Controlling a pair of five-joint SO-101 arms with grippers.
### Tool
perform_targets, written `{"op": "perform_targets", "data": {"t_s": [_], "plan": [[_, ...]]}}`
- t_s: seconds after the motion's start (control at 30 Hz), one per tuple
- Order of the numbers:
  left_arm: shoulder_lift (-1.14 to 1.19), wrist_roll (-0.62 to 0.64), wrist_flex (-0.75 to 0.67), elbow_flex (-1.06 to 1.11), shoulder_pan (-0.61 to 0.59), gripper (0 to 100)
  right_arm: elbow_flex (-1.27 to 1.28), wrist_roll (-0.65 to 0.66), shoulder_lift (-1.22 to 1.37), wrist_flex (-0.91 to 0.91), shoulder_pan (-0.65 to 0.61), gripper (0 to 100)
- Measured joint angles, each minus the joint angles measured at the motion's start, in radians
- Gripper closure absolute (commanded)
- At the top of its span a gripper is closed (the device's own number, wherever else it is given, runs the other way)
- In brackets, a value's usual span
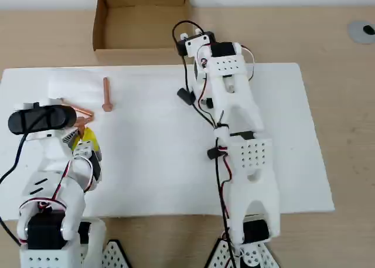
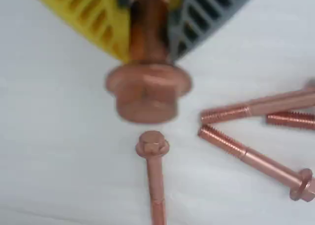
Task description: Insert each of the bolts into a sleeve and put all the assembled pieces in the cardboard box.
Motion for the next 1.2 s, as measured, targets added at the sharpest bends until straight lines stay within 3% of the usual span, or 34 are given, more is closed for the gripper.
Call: {"op": "perform_targets", "data": {"t_s": [0.43, 0.73, 0.97, 1.2], "plan": [[-0.084, 0.028, 0.014, -0.055, 0.021, 99, -0.430, 0.012, 0.006, 0.216, -0.014, 98.9], [-0.249, -0.066, 0.014, -0.066, 0.063, 99, -0.407, 0.095, -0.577, 0.216, -0.176, 98.9], [-0.252, -0.068, 0.117, -0.183, 0.092, 99, 0.180, 0.097, -1.309, 0.218, -0.370, 98.9], [-0.255, -0.068, 0.169, -0.302, 0.163, 99, 0.888, 0.230, -1.887, 0.077, -0.299, 98.9]]}}
